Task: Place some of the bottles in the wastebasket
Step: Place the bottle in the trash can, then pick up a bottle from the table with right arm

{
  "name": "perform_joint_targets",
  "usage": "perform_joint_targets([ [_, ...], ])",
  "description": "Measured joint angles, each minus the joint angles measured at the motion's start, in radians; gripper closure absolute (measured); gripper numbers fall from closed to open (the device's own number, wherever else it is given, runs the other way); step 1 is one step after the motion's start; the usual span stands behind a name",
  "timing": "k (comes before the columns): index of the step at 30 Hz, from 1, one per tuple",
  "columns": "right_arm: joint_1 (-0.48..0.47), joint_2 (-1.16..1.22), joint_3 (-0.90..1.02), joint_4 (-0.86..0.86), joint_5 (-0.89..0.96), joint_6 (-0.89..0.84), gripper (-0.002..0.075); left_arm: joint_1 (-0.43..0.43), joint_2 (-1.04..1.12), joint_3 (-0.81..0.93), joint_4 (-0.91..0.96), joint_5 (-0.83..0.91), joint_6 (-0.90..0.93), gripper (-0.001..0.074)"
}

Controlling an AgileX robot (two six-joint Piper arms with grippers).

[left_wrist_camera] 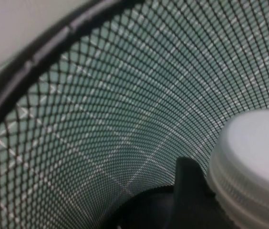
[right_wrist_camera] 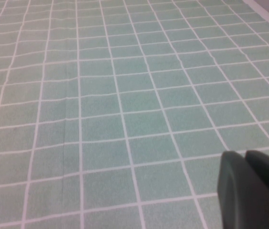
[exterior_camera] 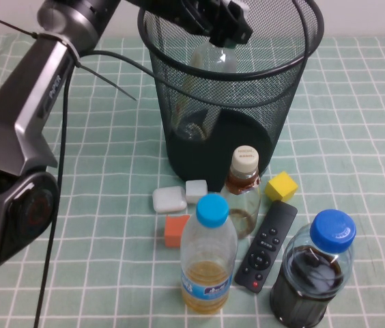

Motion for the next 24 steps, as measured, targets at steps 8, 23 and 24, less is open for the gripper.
perform_joint_targets([
  [8,0.0,0.0,0.0,0.0,0.0,0.0,0.0733,0.0,-0.002,0.046,0.002,0.014,0.0,0.0311],
  [23,0.0,0.0,0.0,0.0,0.0,0.0,0.0733,0.0,-0.341,0.058,0.04,0.129,-0.076,0.0631],
  [24,0.0,0.0,0.0,0.0,0.0,0.0,0.0733,0.0,-0.377,0.058,0.051,0.14,-0.076,0.0667],
])
